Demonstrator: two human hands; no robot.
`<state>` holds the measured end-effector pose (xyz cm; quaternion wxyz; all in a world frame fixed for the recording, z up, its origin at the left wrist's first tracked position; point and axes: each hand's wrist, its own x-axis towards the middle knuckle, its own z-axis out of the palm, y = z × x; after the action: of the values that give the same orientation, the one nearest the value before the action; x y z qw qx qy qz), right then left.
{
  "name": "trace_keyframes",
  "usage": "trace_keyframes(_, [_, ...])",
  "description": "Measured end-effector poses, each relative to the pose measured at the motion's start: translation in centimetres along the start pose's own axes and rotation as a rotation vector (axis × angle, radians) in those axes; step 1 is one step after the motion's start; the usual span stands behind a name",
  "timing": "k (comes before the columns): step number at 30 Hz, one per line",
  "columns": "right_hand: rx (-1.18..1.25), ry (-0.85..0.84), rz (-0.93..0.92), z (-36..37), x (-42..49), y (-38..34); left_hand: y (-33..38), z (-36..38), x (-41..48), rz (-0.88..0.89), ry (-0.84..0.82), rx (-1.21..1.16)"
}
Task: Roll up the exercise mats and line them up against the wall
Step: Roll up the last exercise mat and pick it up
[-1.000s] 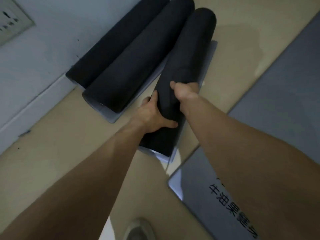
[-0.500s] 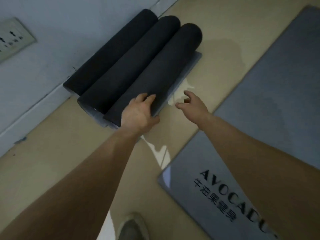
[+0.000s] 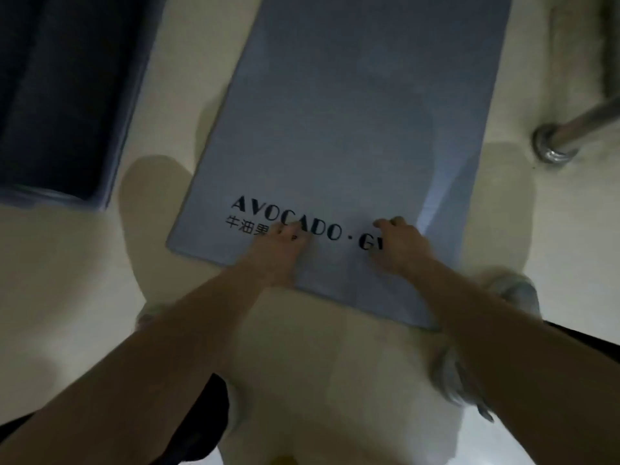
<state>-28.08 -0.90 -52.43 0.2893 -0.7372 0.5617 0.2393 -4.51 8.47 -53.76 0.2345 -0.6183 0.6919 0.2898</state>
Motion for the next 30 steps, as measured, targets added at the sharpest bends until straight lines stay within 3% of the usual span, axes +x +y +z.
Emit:
trace_keyframes(3, [-0.08, 0.002, -0.047, 5.5, -2.5, 2.6, 1.7, 3.1, 0.6, 0.006, -0.062, 0.212])
trace_keyframes(9, [-0.226, 0.043, -0.118, 11.3, -4.8, 2.3, 1.4, 3.9, 0.3, 0.009, 0.046, 0.237])
trace_keyframes(15, [-0.386, 0.062, -0.295, 9.0, -4.6, 3.2, 0.0, 3.1, -1.3, 0.066, 0.053, 0.177])
trace_keyframes(18, [-0.365, 0.017, -0.461, 6.2, -5.7, 3.4, -1.1, 1.7, -2.6, 0.039, 0.078, 0.151])
trace_keyframes(20, [-0.304, 0.013, -0.45, 3.4, -5.8, 3.6, -1.4, 0.7, -3.4, 0.003, 0.115, 0.118])
trace_keyframes(23, [-0.126, 0.048, -0.324, -1.5, -5.0, 4.1, -1.9, -0.9, -5.1, -0.078, 0.277, -0.049])
trace_keyframes(25, [-0.085, 0.121, -0.262, -4.5, -4.2, 4.3, -2.6, -2.4, -5.8, -0.127, 0.512, -0.131])
trace_keyframes(30, [-0.157, 0.234, -0.157, -9.1, -3.1, 3.9, -3.8, -6.5, -3.4, -0.081, 0.946, -0.053])
